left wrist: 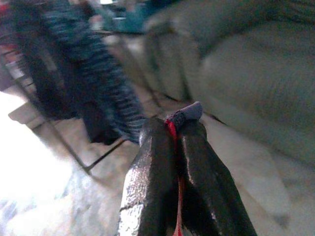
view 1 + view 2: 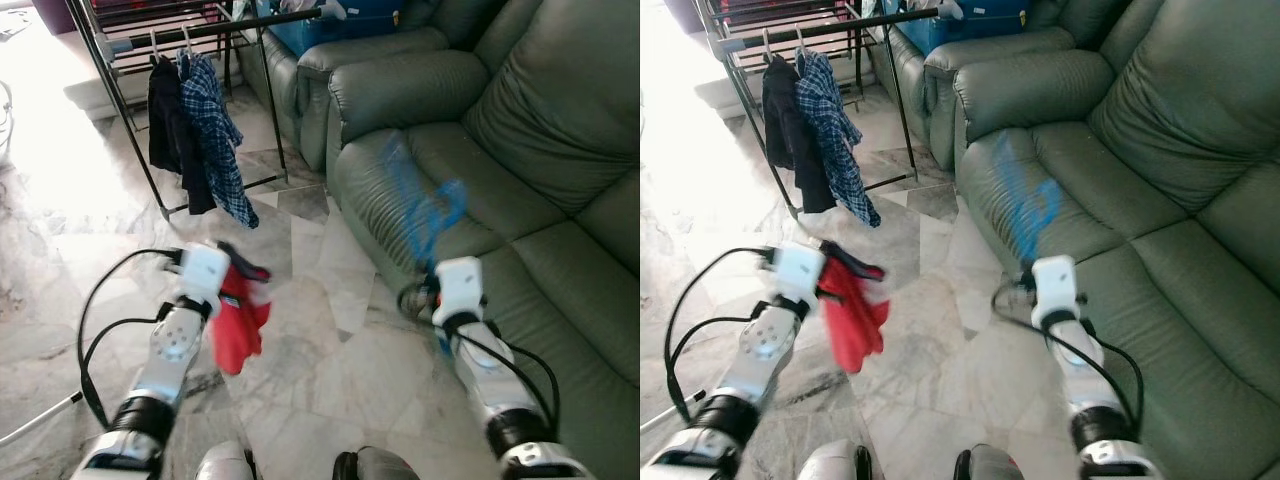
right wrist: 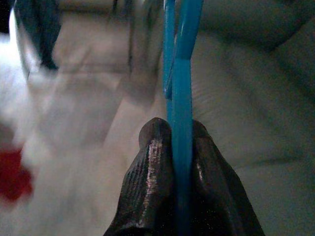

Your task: Hang hanger

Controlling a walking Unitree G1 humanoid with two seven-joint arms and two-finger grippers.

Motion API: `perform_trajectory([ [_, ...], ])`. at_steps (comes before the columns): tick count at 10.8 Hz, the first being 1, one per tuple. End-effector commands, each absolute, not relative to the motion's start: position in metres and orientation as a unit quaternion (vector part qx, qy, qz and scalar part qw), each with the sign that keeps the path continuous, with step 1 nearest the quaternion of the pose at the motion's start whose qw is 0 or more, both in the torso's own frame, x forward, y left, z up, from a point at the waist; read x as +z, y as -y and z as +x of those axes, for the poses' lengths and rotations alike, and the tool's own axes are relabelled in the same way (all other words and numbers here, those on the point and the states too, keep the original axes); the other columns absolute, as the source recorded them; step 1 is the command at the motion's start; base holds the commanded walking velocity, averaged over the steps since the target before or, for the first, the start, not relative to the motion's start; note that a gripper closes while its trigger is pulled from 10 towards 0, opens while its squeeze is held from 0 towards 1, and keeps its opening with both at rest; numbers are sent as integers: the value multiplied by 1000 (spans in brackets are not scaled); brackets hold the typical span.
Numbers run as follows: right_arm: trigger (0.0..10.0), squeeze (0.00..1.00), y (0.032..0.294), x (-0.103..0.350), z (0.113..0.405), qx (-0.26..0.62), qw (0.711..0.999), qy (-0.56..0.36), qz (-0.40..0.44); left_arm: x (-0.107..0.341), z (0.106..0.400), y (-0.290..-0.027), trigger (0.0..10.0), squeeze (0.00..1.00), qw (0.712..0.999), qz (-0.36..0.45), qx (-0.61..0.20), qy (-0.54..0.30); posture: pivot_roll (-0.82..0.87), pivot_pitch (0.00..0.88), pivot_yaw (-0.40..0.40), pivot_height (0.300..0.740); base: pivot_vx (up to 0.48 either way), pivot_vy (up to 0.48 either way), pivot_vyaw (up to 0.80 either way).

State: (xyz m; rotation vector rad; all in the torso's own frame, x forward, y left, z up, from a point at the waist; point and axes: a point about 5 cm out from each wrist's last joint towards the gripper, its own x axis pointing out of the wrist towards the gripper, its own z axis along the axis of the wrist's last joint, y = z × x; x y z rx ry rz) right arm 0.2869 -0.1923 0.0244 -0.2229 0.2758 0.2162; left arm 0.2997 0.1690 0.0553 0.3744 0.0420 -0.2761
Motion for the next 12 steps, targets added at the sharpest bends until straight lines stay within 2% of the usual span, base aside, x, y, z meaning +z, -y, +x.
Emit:
perform_trajectory([
  [1, 10000, 0, 198, 14, 280, 125, 969, -177, -122, 61, 300, -165, 10000, 0, 961, 210, -178, -5, -8, 37, -39, 740, 0, 0, 0],
  [3, 10000, 0, 202, 7, 276, 198, 942, -236, -130, 61, 300, -162, 10000, 0, 925, 272, -264, -20, -16, 43, -36, 740, 0, 0, 0],
  [4, 10000, 0, 202, 6, 274, 232, 928, -248, -153, 60, 300, -163, 10000, 0, 909, 301, -287, -26, -16, 47, -37, 740, 0, 0, 0],
  [6, 10000, 0, 199, 8, 269, 312, 899, -273, -143, 62, 300, -164, 10000, 0, 888, 334, -316, -30, -13, 54, -35, 740, 0, 0, 0],
  [8, 10000, 0, 200, 14, 262, 395, 859, -286, -155, 63, 302, -165, 10000, 0, 879, 353, -320, -31, -13, 54, -35, 740, 0, 0, 0],
  [9, 10000, 0, 209, 23, 262, 422, 842, -289, -172, 59, 301, -165, 10000, 0, 873, 360, -326, -40, -16, 54, -36, 740, 0, 0, 0],
  [12, 10000, 0, 229, 33, 258, 455, 808, -317, -200, 55, 299, -164, 10000, 0, 870, 365, -329, -47, -14, 56, -41, 740, 0, 0, 0],
])
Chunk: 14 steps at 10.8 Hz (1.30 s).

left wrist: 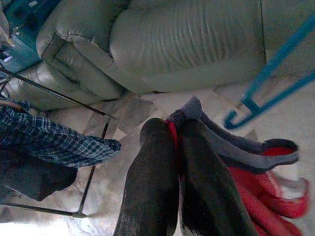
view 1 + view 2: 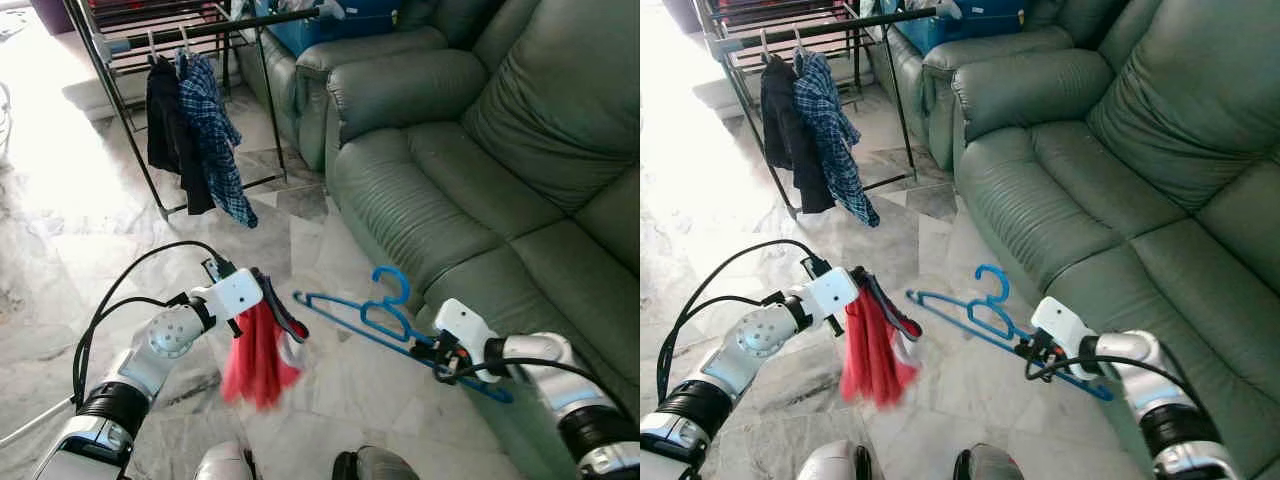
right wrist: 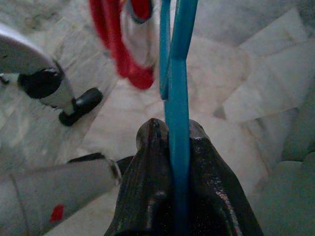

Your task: Hang hanger

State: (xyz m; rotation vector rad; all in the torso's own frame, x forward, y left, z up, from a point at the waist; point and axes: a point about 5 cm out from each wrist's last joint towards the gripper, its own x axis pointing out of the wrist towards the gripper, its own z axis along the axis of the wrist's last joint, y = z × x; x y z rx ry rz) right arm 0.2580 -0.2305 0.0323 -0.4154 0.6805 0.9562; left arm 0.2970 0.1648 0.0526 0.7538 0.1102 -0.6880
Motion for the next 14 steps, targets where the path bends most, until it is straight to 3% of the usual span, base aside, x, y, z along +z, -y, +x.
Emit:
perform_trajectory([
  [1, 10000, 0, 233, 36, 256, 464, 797, -326, -207, 53, 298, -166, 10000, 0, 868, 370, -327, -51, -14, 56, -42, 740, 0, 0, 0],
  [7, 10000, 0, 236, 37, 248, 490, 770, -349, -215, 52, 299, -164, 10000, 0, 866, 375, -328, -53, -16, 55, -40, 740, 0, 0, 0],
  [14, 10000, 0, 222, 36, 257, 485, 784, -323, -213, 67, 291, -145, 10000, 0, 869, 324, -374, -20, -2, 57, -39, 740, 0, 0, 0],
])
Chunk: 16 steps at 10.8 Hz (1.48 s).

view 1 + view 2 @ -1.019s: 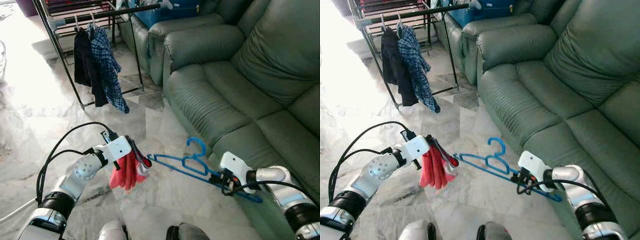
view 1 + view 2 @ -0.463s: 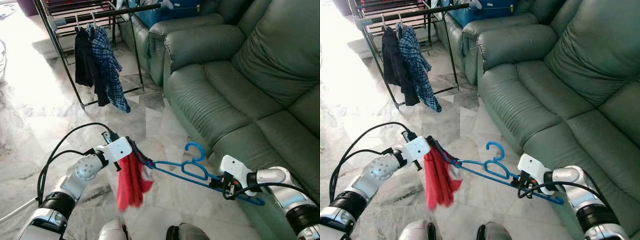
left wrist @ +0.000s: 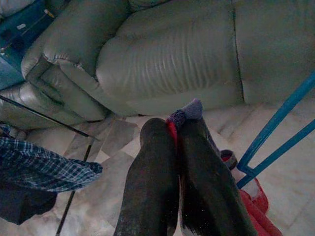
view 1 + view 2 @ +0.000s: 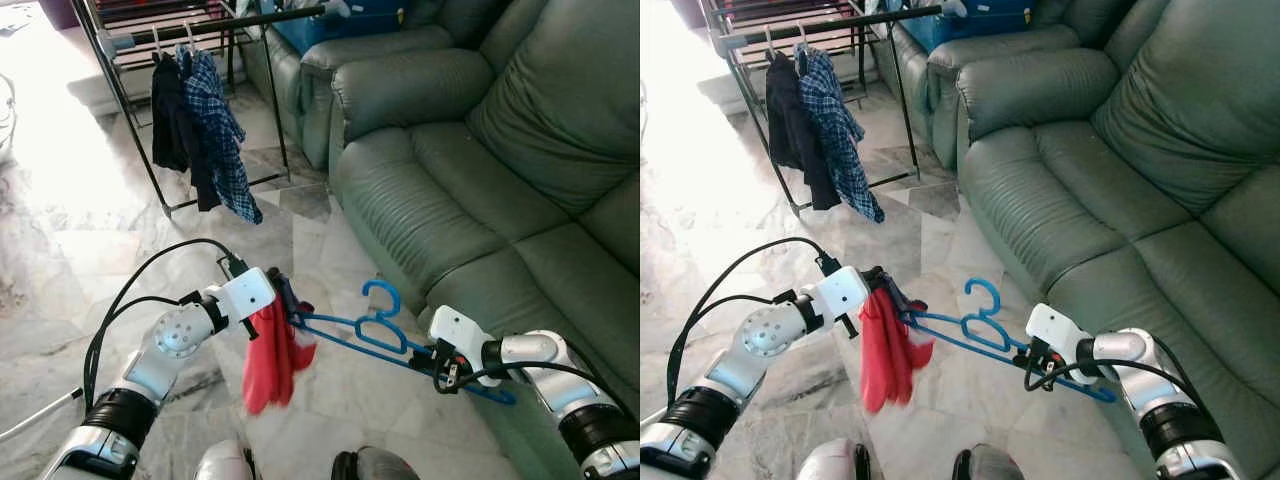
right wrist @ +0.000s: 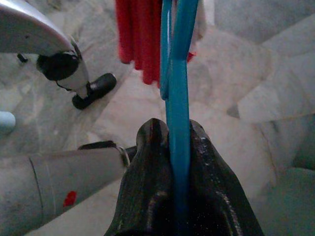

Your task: Hang hanger

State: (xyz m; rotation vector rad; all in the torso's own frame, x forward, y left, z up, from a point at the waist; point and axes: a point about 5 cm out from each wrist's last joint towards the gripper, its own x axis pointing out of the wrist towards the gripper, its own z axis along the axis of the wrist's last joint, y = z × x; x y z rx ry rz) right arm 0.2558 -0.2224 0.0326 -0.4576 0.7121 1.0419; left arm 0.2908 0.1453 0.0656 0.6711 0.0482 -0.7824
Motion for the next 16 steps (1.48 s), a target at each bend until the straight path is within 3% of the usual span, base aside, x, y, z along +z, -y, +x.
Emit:
perform_trajectory([
  [1, 10000, 0, 226, 39, 257, 491, 781, -323, -214, 63, 292, -148, 10000, 0, 869, 335, -362, -28, -4, 56, -39, 740, 0, 0, 0],
  [4, 10000, 0, 240, 47, 252, 504, 764, -336, -222, 53, 291, -154, 10000, 0, 864, 355, -354, -51, -14, 54, -34, 740, 0, 0, 0],
  [11, 10000, 0, 245, 53, 257, 496, 766, -335, -235, 57, 291, -151, 10000, 0, 863, 352, -359, -38, -10, 59, -32, 740, 0, 0, 0],
  [13, 10000, 0, 240, 46, 258, 487, 774, -334, -230, 67, 293, -145, 10000, 0, 868, 341, -361, -18, -6, 63, -34, 740, 0, 0, 0],
  [16, 10000, 0, 231, 40, 272, 445, 810, -310, -222, 81, 288, -132, 10000, 0, 871, 314, -378, 11, 0, 66, -36, 740, 0, 0, 0],
])
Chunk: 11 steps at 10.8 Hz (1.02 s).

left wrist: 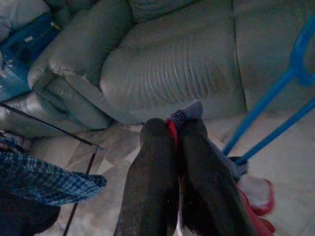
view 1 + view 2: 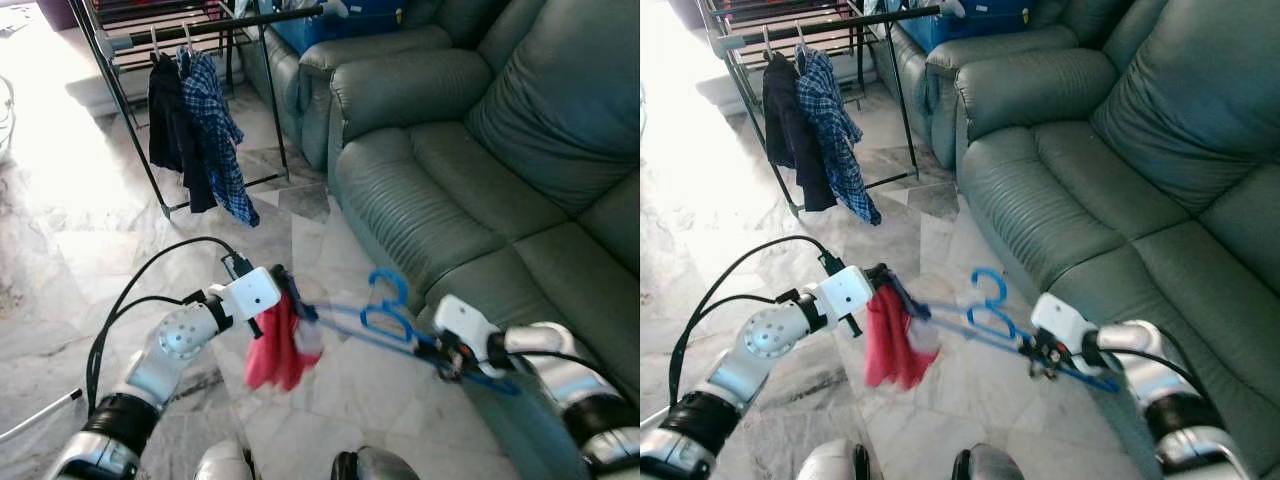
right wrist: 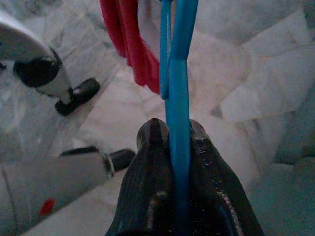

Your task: Hang hanger

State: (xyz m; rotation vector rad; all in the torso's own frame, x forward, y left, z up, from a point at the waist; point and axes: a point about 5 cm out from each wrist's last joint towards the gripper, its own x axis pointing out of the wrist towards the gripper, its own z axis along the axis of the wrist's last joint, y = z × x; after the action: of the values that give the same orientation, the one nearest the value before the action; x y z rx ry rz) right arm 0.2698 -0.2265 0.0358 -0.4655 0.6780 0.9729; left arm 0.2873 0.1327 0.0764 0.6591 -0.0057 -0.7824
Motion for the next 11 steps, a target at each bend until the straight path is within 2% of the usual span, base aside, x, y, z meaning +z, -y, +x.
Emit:
perform_trajectory([
  [1, 10000, 0, 227, 39, 274, 446, 812, -307, -218, 84, 288, -128, 10000, 0, 872, 310, -378, 18, 2, 66, -38, 740, 0, 0, 0],
  [3, 10000, 0, 219, 38, 290, 382, 858, -280, -198, 90, 286, -114, 10000, 0, 871, 300, -386, 45, -1, 68, -41, 740, 0, 0, 0],
  [4, 10000, 0, 214, 42, 308, 285, 914, -254, -136, 91, 284, -104, 10000, 0, 867, 296, -396, 58, -1, 69, -45, 740, 0, 0, 0],
  [6, 10000, 0, 207, 56, 328, 180, 963, -194, -51, 94, 282, -92, 10000, 0, 859, 303, -405, 78, 6, 70, -47, 740, 0, 0, 0],
  [7, 10000, 0, 211, 89, 353, 19, 988, -79, 130, 94, 280, -83, 10000, 0, 851, 315, -410, 94, 5, 74, -48, 740, 0, 0, 0],
  [8, 10000, 0, 211, 102, 362, -27, 961, -31, 274, 93, 280, -79, 10000, 0, 850, 320, -406, 100, 3, 74, -51, 740, 0, 0, 0],
  [9, 10000, 0, 203, 118, 369, -11, 931, 16, 365, 92, 282, -77, 10000, 0, 852, 327, -395, 108, 0, 76, -52, 740, 0, 0, 0],
  [10, 10000, 0, 182, 145, 377, 75, 890, 67, 445, 90, 285, -77, 10000, 0, 851, 338, -385, 111, -3, 79, -52, 740, 0, 0, 0],
  [11, 10000, 0, 170, 160, 377, 136, 861, 91, 481, 88, 285, -78, 10000, 0, 849, 345, -384, 110, -5, 82, -53, 740, 0, 0, 0],
])
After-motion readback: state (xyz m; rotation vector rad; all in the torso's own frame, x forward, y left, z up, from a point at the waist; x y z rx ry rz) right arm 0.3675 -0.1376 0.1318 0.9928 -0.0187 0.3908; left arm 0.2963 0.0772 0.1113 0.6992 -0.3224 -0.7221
